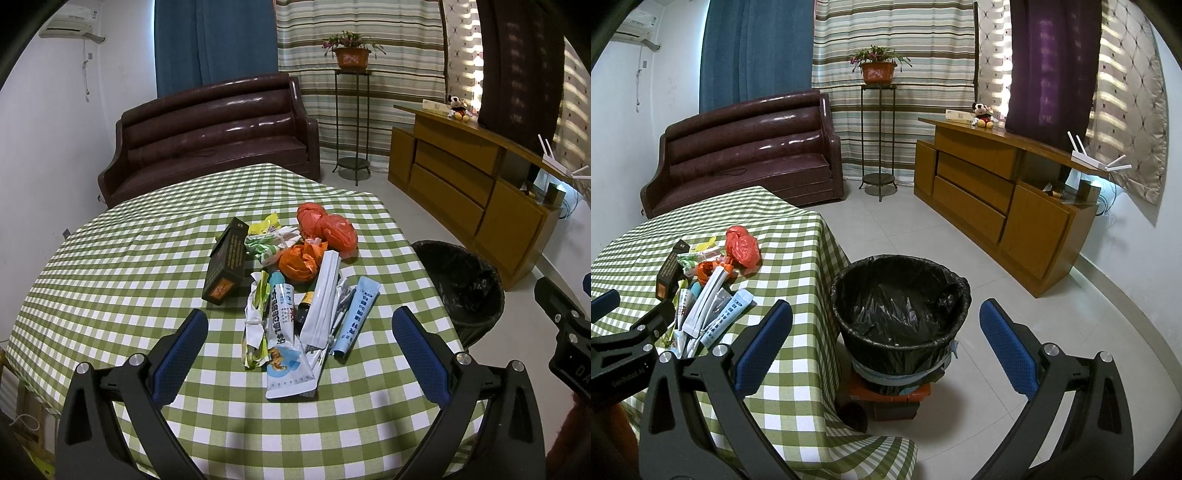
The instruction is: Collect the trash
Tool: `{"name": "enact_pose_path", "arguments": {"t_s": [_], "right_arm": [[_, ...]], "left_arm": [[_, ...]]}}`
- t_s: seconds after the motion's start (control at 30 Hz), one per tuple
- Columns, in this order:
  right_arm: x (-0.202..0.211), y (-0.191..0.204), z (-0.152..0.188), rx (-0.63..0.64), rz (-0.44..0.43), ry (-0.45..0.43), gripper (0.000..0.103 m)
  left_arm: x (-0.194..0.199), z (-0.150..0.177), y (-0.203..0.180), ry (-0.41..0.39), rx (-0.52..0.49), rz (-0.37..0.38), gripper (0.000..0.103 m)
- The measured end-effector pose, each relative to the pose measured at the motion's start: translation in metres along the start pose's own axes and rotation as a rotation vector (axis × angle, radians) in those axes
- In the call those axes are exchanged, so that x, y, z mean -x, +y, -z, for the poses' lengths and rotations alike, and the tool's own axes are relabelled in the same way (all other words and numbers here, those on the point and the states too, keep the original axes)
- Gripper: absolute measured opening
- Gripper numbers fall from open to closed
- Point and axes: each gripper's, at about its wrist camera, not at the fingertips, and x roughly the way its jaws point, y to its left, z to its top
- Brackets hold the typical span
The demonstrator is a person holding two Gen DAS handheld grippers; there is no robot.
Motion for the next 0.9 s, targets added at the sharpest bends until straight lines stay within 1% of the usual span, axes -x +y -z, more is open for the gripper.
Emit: {"name": "enact_pose_path", "arguments": {"t_s": [0.9], "right_arm": [[-0.0005,-0.0003,0.0005,-0.001,0.000,0.001,0.099]], "left_arm": [[-0.0011,0.0037,0.0018,0.005,-0.002,0.001,0.098]]}}
